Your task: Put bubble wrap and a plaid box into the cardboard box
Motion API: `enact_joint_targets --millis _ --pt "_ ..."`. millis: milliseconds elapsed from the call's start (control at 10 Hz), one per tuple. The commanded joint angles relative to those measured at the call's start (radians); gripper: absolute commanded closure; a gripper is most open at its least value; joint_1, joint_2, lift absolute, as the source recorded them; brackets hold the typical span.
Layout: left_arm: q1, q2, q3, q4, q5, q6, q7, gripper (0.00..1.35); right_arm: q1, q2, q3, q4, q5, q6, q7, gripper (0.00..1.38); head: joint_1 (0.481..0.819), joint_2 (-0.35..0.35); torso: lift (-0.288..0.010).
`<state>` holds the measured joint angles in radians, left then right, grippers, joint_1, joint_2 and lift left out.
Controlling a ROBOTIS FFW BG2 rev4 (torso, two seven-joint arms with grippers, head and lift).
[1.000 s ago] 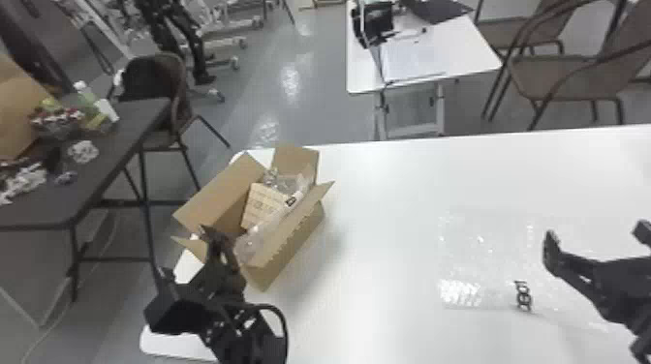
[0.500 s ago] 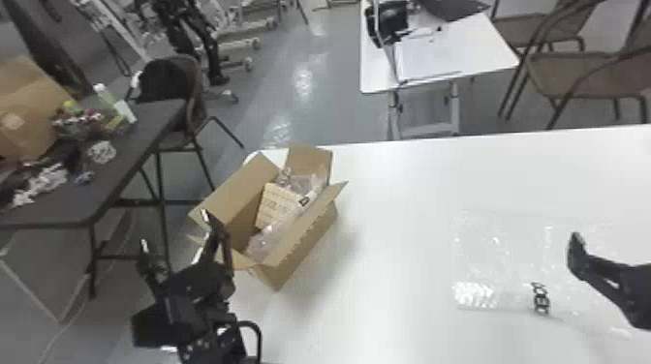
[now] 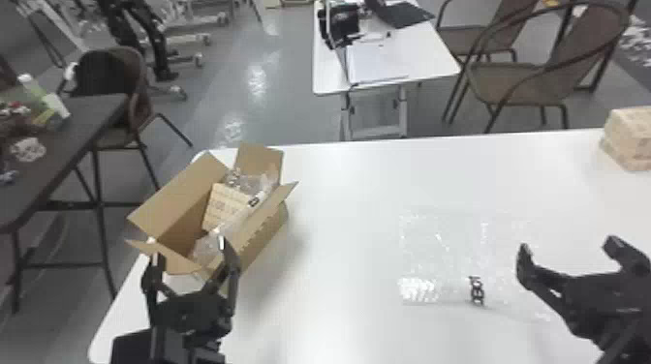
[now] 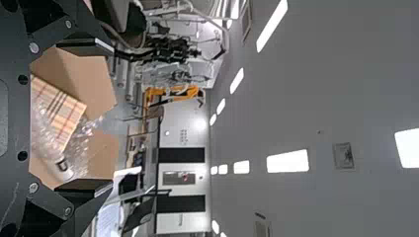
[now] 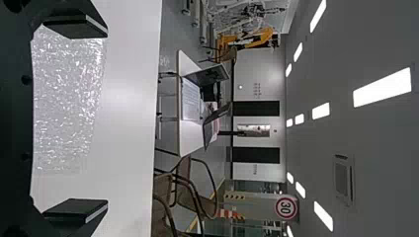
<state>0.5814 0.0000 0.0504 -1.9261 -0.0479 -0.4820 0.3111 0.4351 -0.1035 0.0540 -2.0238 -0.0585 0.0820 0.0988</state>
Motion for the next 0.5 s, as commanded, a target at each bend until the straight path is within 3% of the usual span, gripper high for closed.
enact_joint_targets --millis 0,200,400 --pt "0.015 -0.003 -0.018 -0.013 0.011 0.053 -0.04 0.33 0.027 -0.012 0.0 -0.026 -0.001 0.045 0.018 0.09 0.695 0.168 -0.109" --pt "0.064 0.0 -0.026 -0.06 0.007 0.152 -0.064 0.34 0.07 -0.038 -0.002 -0.047 -0.001 0.082 0.029 0.09 0.695 0.148 -0.109" --pt "0.129 -0.002 -0.037 -0.105 0.003 0.247 -0.064 0.33 0.116 -0.038 -0.002 -0.067 0.005 0.096 0.029 0.09 0.695 0.144 -0.109"
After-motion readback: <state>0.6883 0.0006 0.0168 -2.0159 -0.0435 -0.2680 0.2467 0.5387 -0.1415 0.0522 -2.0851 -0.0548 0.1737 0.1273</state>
